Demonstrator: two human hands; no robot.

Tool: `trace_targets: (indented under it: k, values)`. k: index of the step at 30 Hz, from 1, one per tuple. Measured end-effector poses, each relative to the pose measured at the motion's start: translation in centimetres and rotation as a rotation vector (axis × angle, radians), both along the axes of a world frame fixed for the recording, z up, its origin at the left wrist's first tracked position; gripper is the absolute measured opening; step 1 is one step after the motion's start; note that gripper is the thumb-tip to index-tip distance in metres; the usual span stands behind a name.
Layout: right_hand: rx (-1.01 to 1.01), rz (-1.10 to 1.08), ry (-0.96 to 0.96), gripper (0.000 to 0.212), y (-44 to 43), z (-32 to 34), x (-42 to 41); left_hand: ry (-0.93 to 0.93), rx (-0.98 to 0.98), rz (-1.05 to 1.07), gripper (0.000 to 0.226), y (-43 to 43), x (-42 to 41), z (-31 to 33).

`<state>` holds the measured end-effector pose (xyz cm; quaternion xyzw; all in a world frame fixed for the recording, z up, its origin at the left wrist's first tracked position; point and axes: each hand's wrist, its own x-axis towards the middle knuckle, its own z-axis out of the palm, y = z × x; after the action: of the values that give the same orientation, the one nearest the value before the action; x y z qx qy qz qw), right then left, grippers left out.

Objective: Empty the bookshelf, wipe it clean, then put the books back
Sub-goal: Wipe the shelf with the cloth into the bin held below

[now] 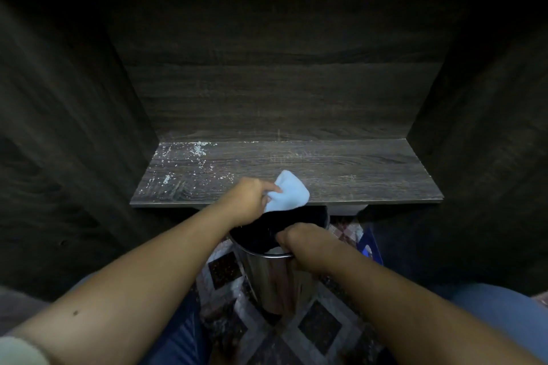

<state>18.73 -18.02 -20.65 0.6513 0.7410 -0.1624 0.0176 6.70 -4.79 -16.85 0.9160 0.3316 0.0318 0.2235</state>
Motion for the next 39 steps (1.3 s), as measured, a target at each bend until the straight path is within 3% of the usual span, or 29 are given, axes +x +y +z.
trace_targets:
  k: [5,10,15,21,27,33,39]
  values:
    - [-0.007,0.007,0.010,0.027,0.2,-0.3,-0.2,-0.131,0.052,0.167,0.036,1.2,-0.9,1.0]
    - [0.018,0.024,0.004,0.018,0.4,-0.9,-0.3,-0.105,0.093,0.180,0.038,1.9,-2.4,-0.2]
    - [-0.002,0.032,0.006,0.028,0.6,-1.2,-0.2,-0.028,0.081,0.128,0.041,2.6,-0.9,-1.6]
    - [-0.003,0.024,-0.005,0.018,0.6,-1.6,-0.2,0.062,0.138,0.099,0.046,2.6,-0.1,-2.0]
    - [-0.008,0.029,0.013,0.015,0.3,-1.2,-0.6,-0.053,-0.037,0.047,0.041,0.9,0.0,-1.4]
    - [0.011,0.039,0.012,0.018,0.6,-1.1,-1.0,-0.231,0.042,0.280,0.041,2.0,-1.8,-0.2]
    - [0.020,0.043,0.039,0.016,1.1,-1.3,-1.6,-0.216,0.094,0.619,0.040,5.1,-4.9,-0.7]
